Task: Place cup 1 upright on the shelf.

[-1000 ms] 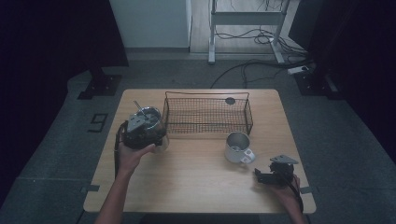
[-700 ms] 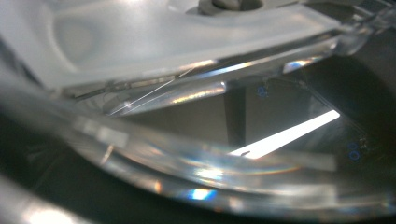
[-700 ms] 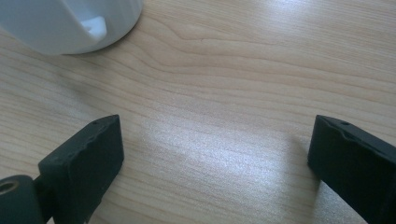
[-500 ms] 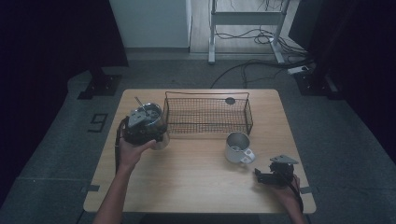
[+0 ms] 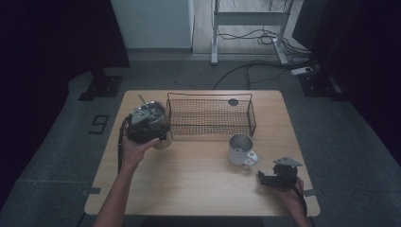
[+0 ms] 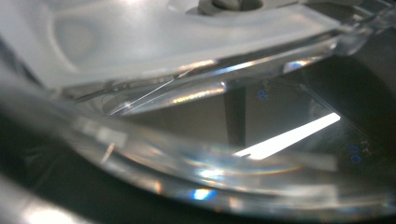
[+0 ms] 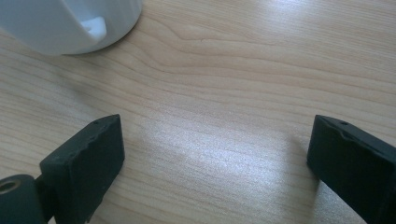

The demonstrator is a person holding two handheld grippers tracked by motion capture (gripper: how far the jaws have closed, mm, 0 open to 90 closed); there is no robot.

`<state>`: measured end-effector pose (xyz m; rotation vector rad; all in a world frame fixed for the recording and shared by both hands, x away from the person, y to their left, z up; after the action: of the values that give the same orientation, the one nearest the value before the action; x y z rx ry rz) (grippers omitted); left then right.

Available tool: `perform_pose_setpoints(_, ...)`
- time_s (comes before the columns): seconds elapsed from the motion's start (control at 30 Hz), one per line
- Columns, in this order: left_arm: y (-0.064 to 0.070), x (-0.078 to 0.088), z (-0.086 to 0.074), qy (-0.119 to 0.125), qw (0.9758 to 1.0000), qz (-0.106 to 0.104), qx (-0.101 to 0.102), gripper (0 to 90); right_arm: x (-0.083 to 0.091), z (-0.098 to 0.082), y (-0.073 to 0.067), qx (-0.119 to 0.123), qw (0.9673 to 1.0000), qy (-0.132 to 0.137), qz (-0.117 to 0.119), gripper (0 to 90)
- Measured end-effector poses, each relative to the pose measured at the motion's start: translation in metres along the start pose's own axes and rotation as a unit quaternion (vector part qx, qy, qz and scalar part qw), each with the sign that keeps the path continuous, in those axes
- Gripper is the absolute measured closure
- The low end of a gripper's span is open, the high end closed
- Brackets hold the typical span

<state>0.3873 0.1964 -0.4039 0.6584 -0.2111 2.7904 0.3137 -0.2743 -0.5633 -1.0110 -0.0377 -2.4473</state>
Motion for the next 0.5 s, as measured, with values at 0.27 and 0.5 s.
perform_pose_setpoints(0.27,0.001,0.001,0.005,0.003,1.0,-0.003,-0.001,4.2,0.0,0.0,0.0,0.0,1.0,0.0,0.0,3.8)
perform_pose_setpoints(0.5,0.004,-0.001,0.011,0.004,1.0,-0.004,-0.004,4.2,0.0,0.0,0.0,0.0,1.0,0.0,0.0,3.8)
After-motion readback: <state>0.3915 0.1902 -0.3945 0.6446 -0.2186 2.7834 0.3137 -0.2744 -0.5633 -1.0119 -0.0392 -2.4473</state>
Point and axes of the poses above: each handheld gripper's, and its own axes: x roughly backward along the jaws, z roughly out of its top, y roughly to its right, the point moved 1 cm from there along -x, roughly forward along the jaws, and after that the axes turned 12 degrees about z, right-handed, at the moved point
